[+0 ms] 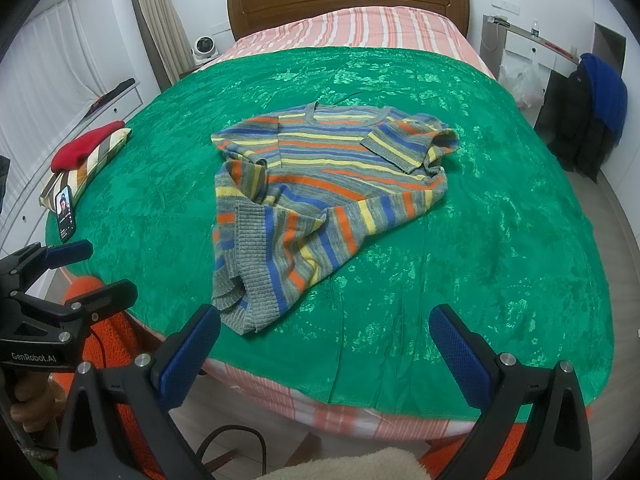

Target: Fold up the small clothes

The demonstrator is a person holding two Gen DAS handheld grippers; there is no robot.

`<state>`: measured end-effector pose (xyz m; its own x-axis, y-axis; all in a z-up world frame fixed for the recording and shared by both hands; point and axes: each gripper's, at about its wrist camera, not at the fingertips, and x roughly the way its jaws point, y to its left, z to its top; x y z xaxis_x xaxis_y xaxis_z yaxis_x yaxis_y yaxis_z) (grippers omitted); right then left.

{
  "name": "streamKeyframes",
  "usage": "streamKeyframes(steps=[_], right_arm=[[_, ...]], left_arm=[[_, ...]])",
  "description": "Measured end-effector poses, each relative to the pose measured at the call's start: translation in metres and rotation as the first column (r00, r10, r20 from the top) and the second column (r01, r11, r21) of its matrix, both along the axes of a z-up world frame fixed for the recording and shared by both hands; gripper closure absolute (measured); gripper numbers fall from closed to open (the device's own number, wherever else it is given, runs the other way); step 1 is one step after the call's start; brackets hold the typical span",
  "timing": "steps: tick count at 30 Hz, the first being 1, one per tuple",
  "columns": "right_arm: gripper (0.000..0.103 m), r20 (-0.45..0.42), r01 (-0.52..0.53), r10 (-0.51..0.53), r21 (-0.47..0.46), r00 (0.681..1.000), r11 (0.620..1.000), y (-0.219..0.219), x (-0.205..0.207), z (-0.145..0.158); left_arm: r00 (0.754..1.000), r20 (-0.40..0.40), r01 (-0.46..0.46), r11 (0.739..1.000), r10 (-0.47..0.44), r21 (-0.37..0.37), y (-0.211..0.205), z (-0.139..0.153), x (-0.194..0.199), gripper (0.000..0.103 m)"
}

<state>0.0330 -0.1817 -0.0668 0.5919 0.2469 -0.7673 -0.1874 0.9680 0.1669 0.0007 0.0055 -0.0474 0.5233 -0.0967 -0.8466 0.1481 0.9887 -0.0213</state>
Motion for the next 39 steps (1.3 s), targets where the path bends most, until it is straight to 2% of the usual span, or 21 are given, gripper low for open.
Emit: streamKeyframes(steps=[2, 4, 6, 9, 11, 13, 15, 16, 18, 19, 21, 22, 23, 24, 25, 26, 29, 31, 36, 39], right_arm=[[0.0, 0.003, -0.003, 0.003, -0.003, 1.0, 1.0, 0.0, 0.0, 0.0], [0.0, 0.036, 0.01, -0.009, -0.018, 0.999, 1.0, -0.006, 0.0, 0.004], [0.0, 0.064, 0.049, -0.047, -0.04, 0.997, 0.998, -0.016, 0.0, 0.008], [0.0, 0.085, 0.132, -0.128, -0.053, 0.988, 0.99, -0.038, -0.001, 0.008], [0.0, 0.054, 0.16, -0.157, -0.045, 0.986, 0.986, -0.048, 0.003, -0.002], [0.0, 0.009, 0.15, -0.15, -0.026, 0.989, 0.988, -0.047, 0.006, -0.016], [0.0, -0.029, 0.096, -0.096, -0.004, 0.995, 0.995, -0.038, 0.01, -0.031], [0.0, -0.036, 0.064, -0.064, 0.005, 0.997, 0.998, -0.031, 0.01, -0.035], [0.0, -0.011, -0.071, 0.071, 0.041, 0.997, 0.997, -0.008, 0.019, -0.042], [0.001, 0.017, -0.147, 0.146, 0.037, 0.989, 0.988, 0.007, 0.025, -0.046], [0.004, 0.027, -0.232, 0.232, 0.007, 0.972, 0.973, 0.034, 0.038, -0.057], [0.014, 0.023, -0.265, 0.265, 0.007, 0.964, 0.964, 0.046, 0.046, -0.065], [0.033, 0.017, -0.301, 0.3, 0.031, 0.954, 0.953, 0.058, 0.055, -0.075], [0.047, -0.001, -0.319, 0.32, 0.046, 0.948, 0.947, 0.066, 0.063, -0.086], [0.079, -0.029, -0.322, 0.324, 0.052, 0.946, 0.945, 0.071, 0.069, -0.097], [0.092, -0.06, -0.308, 0.312, 0.065, 0.948, 0.949, 0.07, 0.072, -0.106], [0.093, -0.069, -0.259, 0.27, 0.142, 0.96, 0.955, 0.037, 0.053, -0.103], [0.093, -0.084, -0.208, 0.219, 0.122, 0.972, 0.97, 0.003, 0.027, -0.098], [0.093, -0.206, -0.051, 0.067, 0.084, 0.976, 0.995, -0.059, -0.007, -0.117], [0.09, -0.22, 0.024, -0.005, 0.083, 0.976, 0.996, -0.074, -0.014, -0.121]], left_arm=[[1.0, 0.018, -0.011, 1.0, 0.011, 0.004, 0.011, 0.005, 0.002, 0.0], [0.998, 0.03, -0.059, 0.998, 0.06, -0.022, 0.032, 0.009, 0.006, 0.0], [0.992, 0.029, -0.123, 0.991, 0.125, -0.048, 0.056, 0.008, 0.011, 0.001], [0.987, -0.006, -0.163, 0.983, 0.163, -0.08, 0.07, 0.0, 0.017, 0.001], [0.993, -0.049, -0.116, 0.984, 0.11, -0.135, 0.06, -0.011, 0.022, 0.001], [0.998, -0.064, -0.024, 0.986, 0.014, -0.167, 0.04, -0.017, 0.03, 0.001], [0.996, -0.064, 0.045, 0.985, -0.056, -0.167, 0.024, -0.023, 0.045, 0.001], [0.995, -0.079, 0.044, 0.986, -0.058, -0.163, 0.021, -0.026, 0.055, 0.001], [0.995, -0.092, 0.022, 0.98, -0.04, -0.197, 0.025, -0.028, 0.073, 0.001], [0.996, -0.087, 0.014, 0.977, -0.033, -0.211, 0.028, -0.028, 0.08, 0.001], [0.997, -0.072, 0.005, 0.978, -0.021, -0.208, 0.031, -0.027, 0.085, 0.001], [0.998, -0.065, 0.006, 0.979, -0.02, -0.206, 0.031, -0.028, 0.085, 0.001], [0.997, -0.069, 0.006, 0.98, -0.02, -0.201, 0.031, -0.03, 0.083, 0.002], [0.997, -0.081, 0.0, 0.98, -0.016, -0.199, 0.034, -0.033, 0.079, 0.002], [0.996, -0.086, -0.004, 0.98, -0.014, -0.198, 0.037, -0.035, 0.075, 0.002], [0.996, -0.092, -0.011, 0.982, -0.007, -0.19, 0.043, -0.036, 0.067, 0.002], [0.996, -0.083, -0.041, 0.985, 0.027, -0.167, 0.061, -0.037, 0.051, 0.002], [0.996, -0.08, -0.053, 0.984, 0.04, -0.172, 0.065, -0.039, 0.045, 0.001], [0.993, -0.106, 0.025, 0.973, -0.051, -0.231, 0.032, -0.05, 0.059, 0.001], [0.989, -0.135, 0.029, 0.972, -0.061, -0.233, 0.009, -0.059, 0.087, 0.002]])
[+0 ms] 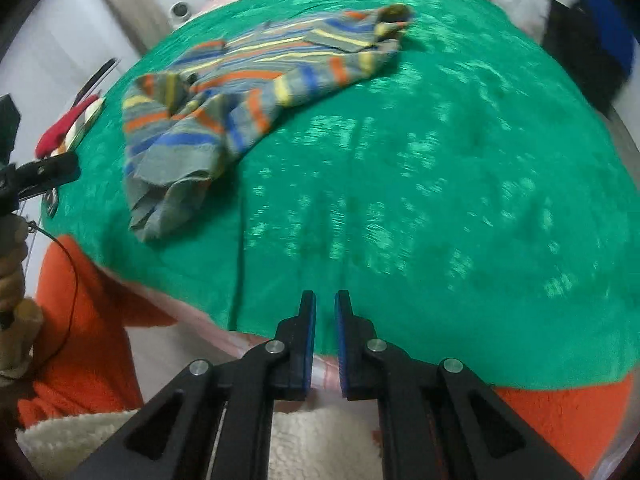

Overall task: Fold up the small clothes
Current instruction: 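Grasp the sweater hem with the left gripper while the right gripper grasps the hem too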

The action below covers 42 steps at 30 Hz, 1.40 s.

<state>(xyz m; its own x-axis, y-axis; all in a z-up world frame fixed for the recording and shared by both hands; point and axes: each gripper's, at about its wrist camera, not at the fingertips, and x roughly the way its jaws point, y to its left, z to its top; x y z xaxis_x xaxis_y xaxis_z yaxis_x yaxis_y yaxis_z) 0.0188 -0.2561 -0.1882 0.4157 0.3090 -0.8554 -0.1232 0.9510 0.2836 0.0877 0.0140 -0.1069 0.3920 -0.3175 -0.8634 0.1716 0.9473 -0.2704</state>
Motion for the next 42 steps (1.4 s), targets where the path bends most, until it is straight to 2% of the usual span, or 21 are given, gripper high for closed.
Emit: streamKeyframes(steps=[1, 2, 4, 6, 7, 10, 12, 13, 18, 22, 25, 26, 29, 30, 32, 34, 35, 36, 37, 38, 42], right_arm=[[0.079, 0.008, 0.014, -0.014, 0.011, 1.0, 1.0, 0.0, 0.002, 0.003], [0.056, 0.023, 0.023, -0.023, 0.03, 0.999, 0.999, 0.005, 0.007, 0.008], [0.035, 0.073, 0.004, -0.01, 0.085, 0.997, 0.996, 0.012, 0.014, 0.02], [0.035, 0.165, -0.072, 0.048, 0.142, 0.985, 0.987, 0.032, 0.029, 0.039], [0.035, 0.193, -0.114, 0.084, 0.151, 0.978, 0.982, 0.043, 0.036, 0.045], [0.036, 0.23, -0.213, 0.179, 0.131, 0.957, 0.968, 0.086, 0.074, 0.043], [0.069, 0.164, -0.251, 0.223, 0.172, 0.961, 0.953, 0.1, 0.1, 0.026], [0.099, 0.128, -0.25, 0.229, 0.179, 0.965, 0.951, 0.099, 0.106, 0.02], [0.099, 0.117, -0.192, 0.168, 0.239, 0.979, 0.952, 0.029, 0.062, 0.045], [0.099, 0.039, -0.079, 0.072, 0.228, 0.997, 0.97, -0.029, 0.028, 0.041], [0.094, -0.045, -0.008, 0.017, 0.197, 0.999, 0.98, -0.05, 0.026, 0.008], [0.086, -0.067, 0.01, 0.003, 0.195, 0.998, 0.981, -0.06, 0.023, 0.001], [0.062, -0.1, 0.065, -0.043, 0.231, 0.994, 0.971, -0.073, 0.025, -0.013], [0.058, -0.096, 0.082, -0.058, 0.265, 0.994, 0.961, -0.078, 0.024, -0.012], [0.04, -0.062, 0.103, -0.087, 0.32, 0.994, 0.942, -0.086, 0.025, -0.005], [0.036, -0.032, 0.082, -0.075, 0.331, 0.997, 0.94, -0.084, 0.032, -0.005], [0.036, -0.055, 0.055, -0.039, 0.319, 0.998, 0.946, -0.076, 0.04, -0.014], [0.038, -0.104, 0.03, 0.001, 0.3, 0.995, 0.953, -0.064, 0.048, -0.025], [0.058, -0.165, -0.03, 0.08, 0.29, 0.983, 0.957, -0.05, 0.054, -0.039], [0.099, -0.184, -0.088, 0.143, 0.278, 0.972, 0.957, -0.039, 0.05, -0.043], [0.098, -0.169, -0.177, 0.203, 0.159, 0.965, 0.971, -0.04, 0.04, -0.013]], left_arm=[[1.0, -0.012, -0.005, 1.0, 0.005, -0.011, -0.006, -0.004, 0.012, 0.002], [1.0, -0.022, -0.009, 1.0, 0.008, -0.022, -0.009, -0.006, 0.021, 0.004], [0.998, -0.054, -0.016, 1.0, 0.015, -0.016, -0.02, -0.015, 0.042, 0.021], [0.995, -0.101, 0.003, 1.0, -0.004, -0.013, -0.027, -0.029, 0.054, 0.078], [0.99, -0.142, 0.003, 1.0, -0.007, -0.031, -0.028, -0.038, 0.058, 0.089], [0.987, -0.16, -0.043, 0.992, 0.025, -0.115, -0.007, -0.041, 0.051, 0.092], [0.988, -0.149, -0.058, 0.989, 0.037, -0.138, 0.014, -0.029, 0.04, 0.092], [0.988, -0.145, -0.069, 0.986, 0.046, -0.153, 0.03, -0.02, 0.03, 0.092], [0.984, -0.175, -0.051, 0.984, 0.021, -0.171, 0.087, 0.0, -0.008, 0.093], [0.974, -0.224, -0.035, 0.995, 0.014, -0.093, 0.098, -0.032, -0.017, 0.093], [0.962, -0.269, -0.078, 0.99, 0.043, -0.121, 0.105, -0.061, -0.014, 0.091], [0.96, -0.275, -0.088, 0.988, 0.05, -0.127, 0.107, -0.064, -0.015, 0.082], [0.968, -0.242, -0.105, 0.984, 0.067, -0.147, 0.114, -0.058, -0.026, 0.036], [0.972, -0.222, -0.103, 0.985, 0.07, -0.142, 0.114, -0.055, -0.03, 0.026], [0.977, -0.201, -0.087, 0.993, 0.07, -0.081, 0.108, -0.056, -0.034, 0.025], [0.975, -0.213, -0.061, 0.998, 0.056, -0.016, 0.09, -0.071, -0.023, 0.026], [0.976, -0.214, -0.047, 0.999, 0.048, 0.009, 0.084, -0.077, -0.023, 0.035], [0.977, -0.212, -0.022, 0.998, 0.035, 0.064, 0.075, -0.083, -0.022, 0.054], [0.978, -0.208, -0.008, 0.995, 0.028, 0.098, 0.07, -0.084, -0.023, 0.069], [0.977, -0.211, 0.006, 0.994, 0.017, 0.106, 0.068, -0.084, -0.025, 0.1], [0.982, -0.187, 0.008, 0.999, 0.0, 0.044, 0.075, -0.059, -0.037, 0.101]])
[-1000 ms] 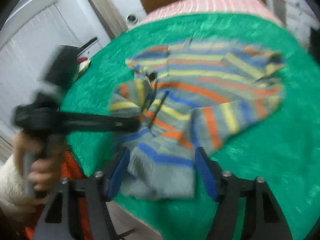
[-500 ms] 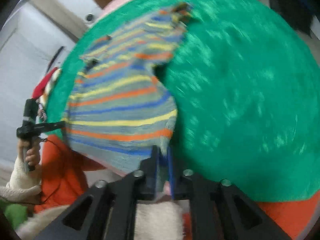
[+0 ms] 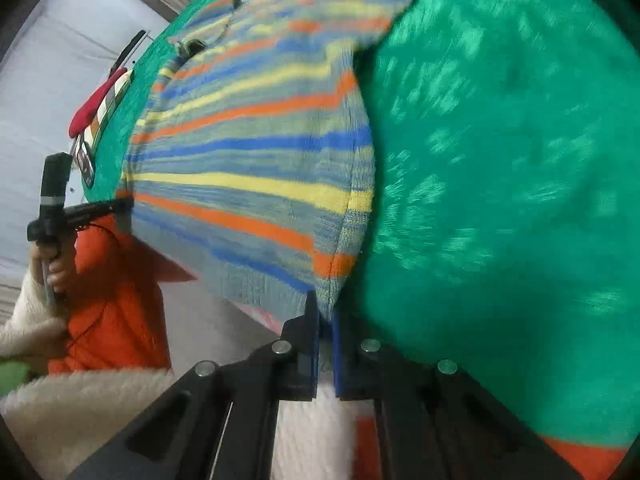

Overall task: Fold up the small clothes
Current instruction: 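Grasp the sweater hem with the left gripper while the right gripper grasps the hem too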

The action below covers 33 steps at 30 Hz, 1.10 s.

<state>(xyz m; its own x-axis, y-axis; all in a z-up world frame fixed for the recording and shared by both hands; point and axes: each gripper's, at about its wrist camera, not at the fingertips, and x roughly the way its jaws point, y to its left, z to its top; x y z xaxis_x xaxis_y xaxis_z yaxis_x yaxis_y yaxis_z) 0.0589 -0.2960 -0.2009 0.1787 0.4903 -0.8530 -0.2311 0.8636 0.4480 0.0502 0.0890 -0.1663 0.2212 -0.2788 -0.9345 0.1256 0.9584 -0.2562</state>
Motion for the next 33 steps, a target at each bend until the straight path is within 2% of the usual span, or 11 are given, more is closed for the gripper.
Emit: streamKeyframes(steps=[2, 4, 7, 9, 11, 17, 19, 22, 27, 30, 33], right_arm=[[0.098, 0.03, 0.032, -0.031, -0.007, 0.999, 0.999, -0.02, -0.009, 0.029], [0.098, 0.036, 0.066, -0.066, -0.019, 0.997, 0.998, -0.032, -0.014, 0.039], [0.098, -0.031, 0.087, -0.089, -0.07, 0.996, 0.994, -0.027, -0.009, 0.006], [0.098, -0.088, 0.092, -0.102, -0.112, 0.991, 0.989, -0.016, 0.001, -0.029], [0.099, -0.103, 0.114, -0.127, -0.125, 0.987, 0.986, -0.01, 0.009, -0.045], [0.099, -0.1, 0.135, -0.147, -0.118, 0.984, 0.984, -0.014, 0.011, -0.046], [0.099, -0.099, 0.14, -0.151, -0.112, 0.984, 0.984, -0.017, 0.009, -0.048], [0.098, -0.086, 0.137, -0.148, -0.127, 0.985, 0.982, -0.02, 0.005, -0.045], [0.097, -0.067, 0.132, -0.144, -0.152, 0.987, 0.979, -0.012, 0.004, -0.046], [0.087, -0.062, 0.128, -0.137, -0.132, 0.989, 0.983, -0.009, 0.001, -0.045], [0.069, -0.068, 0.13, -0.14, -0.131, 0.988, 0.983, -0.009, -0.009, -0.04]], left_arm=[[1.0, -0.01, 0.017, 0.999, -0.017, -0.048, -0.001, 0.006, -0.009, 0.101], [0.999, -0.031, 0.035, 0.999, -0.035, -0.024, -0.008, -0.008, -0.008, 0.101], [0.997, -0.065, 0.047, 0.997, -0.042, 0.069, -0.026, -0.04, 0.001, 0.101], [0.997, -0.08, 0.02, 0.999, -0.016, 0.045, -0.025, -0.049, 0.008, 0.1], [0.996, -0.084, 0.003, 1.0, -0.001, 0.017, -0.021, -0.05, 0.009, 0.1], [0.995, -0.089, -0.029, 0.999, 0.032, 0.034, -0.021, -0.06, 0.01, 0.1], [0.996, -0.08, -0.024, 0.998, 0.028, 0.049, -0.018, -0.058, -0.002, 0.1], [0.998, -0.063, -0.011, 0.997, 0.016, 0.076, -0.026, -0.057, -0.004, 0.1], [0.998, -0.06, -0.014, 0.997, 0.019, 0.08, -0.034, -0.057, -0.004, 0.099], [0.998, -0.06, -0.009, 0.995, 0.015, 0.102, -0.027, -0.053, -0.016, 0.093], [0.999, -0.032, 0.002, 0.984, 0.004, 0.177, -0.028, -0.028, -0.025, 0.089]])
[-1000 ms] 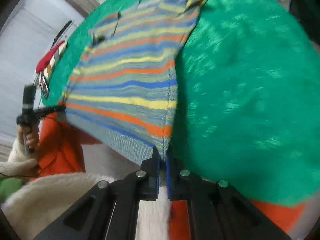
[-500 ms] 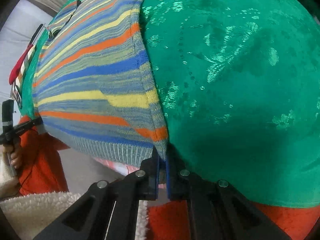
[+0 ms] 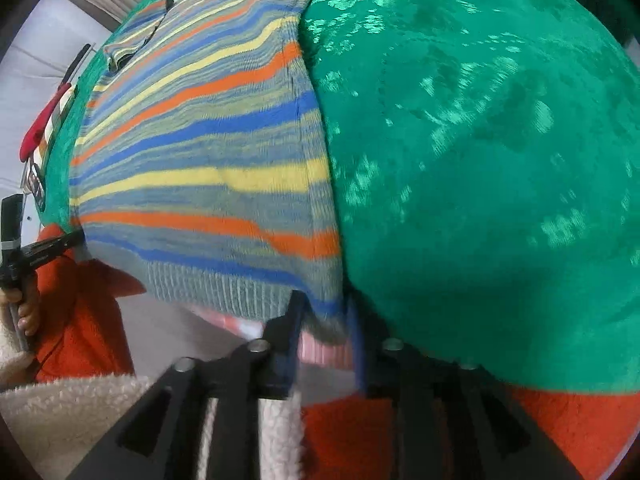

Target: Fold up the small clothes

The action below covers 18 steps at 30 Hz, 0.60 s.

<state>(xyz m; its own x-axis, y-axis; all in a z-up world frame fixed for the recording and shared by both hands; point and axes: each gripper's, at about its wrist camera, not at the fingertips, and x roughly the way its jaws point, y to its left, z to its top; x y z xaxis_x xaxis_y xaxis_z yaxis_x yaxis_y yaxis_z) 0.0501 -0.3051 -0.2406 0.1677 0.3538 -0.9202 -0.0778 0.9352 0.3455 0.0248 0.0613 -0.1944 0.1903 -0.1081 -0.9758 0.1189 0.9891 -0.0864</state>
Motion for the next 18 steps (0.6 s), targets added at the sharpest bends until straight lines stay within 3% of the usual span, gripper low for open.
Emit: streamKeyframes(steps=[2, 4, 6, 9, 11, 13, 18], right_arm=[[0.059, 0.003, -0.001, 0.001, -0.016, 1.0, 1.0, -0.003, -0.01, 0.007], [0.059, 0.012, 0.002, -0.002, -0.048, 1.0, 0.999, -0.011, -0.017, 0.016], [0.059, 0.068, 0.026, -0.018, -0.125, 0.998, 0.992, -0.022, -0.019, 0.037], [0.059, 0.204, 0.054, -0.015, -0.187, 0.979, 0.981, -0.027, -0.005, 0.076], [0.059, 0.293, 0.061, -0.018, -0.139, 0.956, 0.988, -0.021, 0.015, 0.1], [0.059, 0.34, 0.033, -0.012, -0.055, 0.94, 0.998, -0.008, 0.037, 0.11], [0.059, 0.3, 0.033, -0.03, -0.005, 0.953, 0.999, 0.017, 0.106, 0.078]], left_arm=[[0.999, 0.047, -0.003, 0.999, 0.001, 0.039, 0.004, 0.019, -0.007, 0.082], [0.994, 0.11, -0.026, 0.999, 0.021, 0.047, 0.009, 0.041, -0.008, 0.065], [0.979, 0.198, -0.057, 0.998, 0.048, 0.04, 0.013, 0.064, -0.003, 0.038], [0.923, 0.365, -0.126, 0.992, 0.12, -0.006, 0.014, 0.092, 0.02, 0.019], [0.898, 0.414, -0.145, 0.988, 0.152, -0.047, 0.012, 0.095, 0.039, 0.019], [0.887, 0.433, -0.135, 0.988, 0.156, -0.079, 0.0, 0.088, 0.056, 0.019], [0.893, 0.422, -0.15, 0.987, 0.158, -0.053, -0.014, 0.059, 0.069, 0.019]])
